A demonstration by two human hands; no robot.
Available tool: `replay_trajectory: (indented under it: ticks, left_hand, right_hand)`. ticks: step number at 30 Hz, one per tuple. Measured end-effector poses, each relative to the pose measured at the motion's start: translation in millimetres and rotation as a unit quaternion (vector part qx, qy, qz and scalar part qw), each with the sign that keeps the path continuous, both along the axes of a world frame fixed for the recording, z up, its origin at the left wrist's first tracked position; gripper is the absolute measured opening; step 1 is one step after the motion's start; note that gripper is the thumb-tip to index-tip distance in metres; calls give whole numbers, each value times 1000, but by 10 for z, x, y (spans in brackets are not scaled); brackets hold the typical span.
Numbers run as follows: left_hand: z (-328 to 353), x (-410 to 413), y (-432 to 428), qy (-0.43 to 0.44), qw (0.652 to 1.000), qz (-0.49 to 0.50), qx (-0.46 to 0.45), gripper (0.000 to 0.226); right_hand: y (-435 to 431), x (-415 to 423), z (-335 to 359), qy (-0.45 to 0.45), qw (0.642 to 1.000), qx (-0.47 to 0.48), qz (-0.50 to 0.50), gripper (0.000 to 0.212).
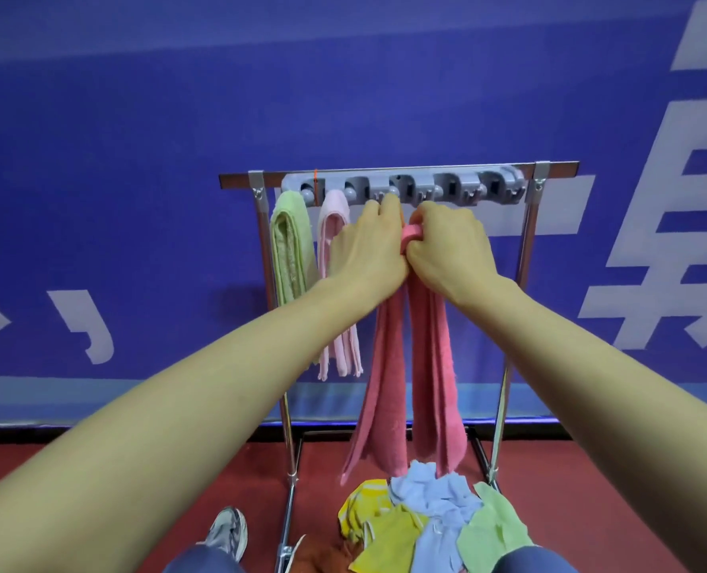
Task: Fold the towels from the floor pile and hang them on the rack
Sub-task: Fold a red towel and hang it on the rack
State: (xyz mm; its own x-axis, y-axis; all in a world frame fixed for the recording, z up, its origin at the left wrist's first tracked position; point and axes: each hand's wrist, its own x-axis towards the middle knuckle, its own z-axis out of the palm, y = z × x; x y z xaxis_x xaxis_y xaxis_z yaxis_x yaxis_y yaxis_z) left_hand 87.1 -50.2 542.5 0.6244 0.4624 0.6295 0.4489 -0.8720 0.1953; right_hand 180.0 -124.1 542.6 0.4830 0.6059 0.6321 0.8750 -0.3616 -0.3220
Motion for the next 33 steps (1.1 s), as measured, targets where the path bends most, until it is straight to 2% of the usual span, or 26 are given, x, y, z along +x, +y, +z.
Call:
replay_trajectory:
  ticks: [5,9,10,12,15,18,21,27,33]
  left_hand:
    - [136,239,164,-51,998,-29,-11,24]
    - [57,417,296,-92,993,-74,-17,29]
    - [45,445,364,-90,994,-68,-15,29]
    - [41,467,516,-63,998,-27,-2,33]
    - [73,481,757,-7,999,26,29,38]
    - [184,531,920,-5,998,54,33,38]
    - [314,619,1054,-5,994,93,53,38]
    - [178,834,1199,109,986,81,99,36]
    - [221,887,1283,69,991,76,84,34]
  right_hand:
    - [66,154,-63,-14,999,-22,-19,21]
    - [254,243,-298,94,995,2,-26,15]
    - [323,316,-296,98,995,11,-30,12]
    - [452,472,-247,59,997,15,-38,8]
    - [644,645,-103,-16,999,15,-24,14]
    - [843,732,67,-68,998,10,-4,15]
    - [1043,813,184,-92,996,3,-8,18]
    - [1206,878,12,-97,993,-59,-6,28]
    - [1217,928,98,-128,990,-52,-17,25]
